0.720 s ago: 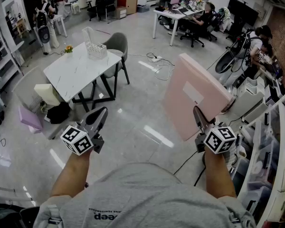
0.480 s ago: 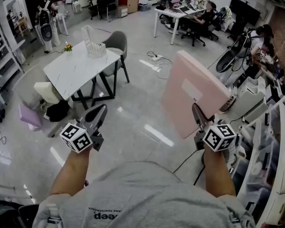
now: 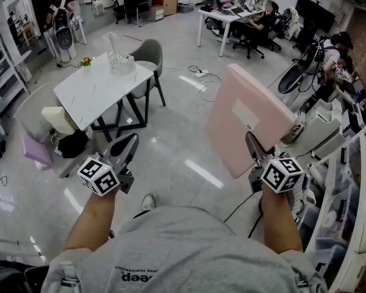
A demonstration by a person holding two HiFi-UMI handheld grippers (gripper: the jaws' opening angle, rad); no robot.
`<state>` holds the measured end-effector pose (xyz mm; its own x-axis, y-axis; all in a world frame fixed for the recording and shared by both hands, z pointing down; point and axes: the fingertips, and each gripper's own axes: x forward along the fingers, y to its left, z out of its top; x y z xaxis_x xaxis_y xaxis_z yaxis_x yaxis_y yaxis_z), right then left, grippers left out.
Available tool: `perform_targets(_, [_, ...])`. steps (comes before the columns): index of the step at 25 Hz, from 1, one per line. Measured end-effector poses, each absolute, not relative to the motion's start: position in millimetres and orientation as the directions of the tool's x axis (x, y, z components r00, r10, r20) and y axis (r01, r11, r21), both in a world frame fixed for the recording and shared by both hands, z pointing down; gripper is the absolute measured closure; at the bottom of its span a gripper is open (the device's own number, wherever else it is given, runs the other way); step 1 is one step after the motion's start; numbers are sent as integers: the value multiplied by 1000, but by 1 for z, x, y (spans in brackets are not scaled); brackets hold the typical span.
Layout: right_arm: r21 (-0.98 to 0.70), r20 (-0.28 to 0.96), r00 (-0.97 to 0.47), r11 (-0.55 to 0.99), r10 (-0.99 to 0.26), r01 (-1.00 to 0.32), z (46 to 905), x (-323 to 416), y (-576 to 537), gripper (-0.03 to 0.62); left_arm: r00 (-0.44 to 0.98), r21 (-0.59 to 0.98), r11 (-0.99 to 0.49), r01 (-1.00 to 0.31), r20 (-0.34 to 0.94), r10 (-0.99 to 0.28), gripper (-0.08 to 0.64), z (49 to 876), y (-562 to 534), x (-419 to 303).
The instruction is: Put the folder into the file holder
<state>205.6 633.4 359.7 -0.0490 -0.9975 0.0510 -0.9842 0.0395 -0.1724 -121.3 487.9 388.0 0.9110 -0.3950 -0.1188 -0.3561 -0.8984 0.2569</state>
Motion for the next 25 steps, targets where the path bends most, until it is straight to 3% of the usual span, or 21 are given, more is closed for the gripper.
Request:
perform_targets(10, [-171, 72, 12, -24, -997, -985, 365, 212, 552, 466, 936, 291, -916, -277, -135, -326, 502, 397, 379, -99])
perform_targets(18, [-195, 43, 60, -68, -997, -978, 357, 198, 394, 466, 961, 282, -940, -192, -143, -239, 502, 396, 203, -89])
perform_targets(25, [-219, 38, 64, -71, -997, -973, 353, 188, 264, 465, 959, 293, -935, -203, -133, -250, 502, 395, 64, -108])
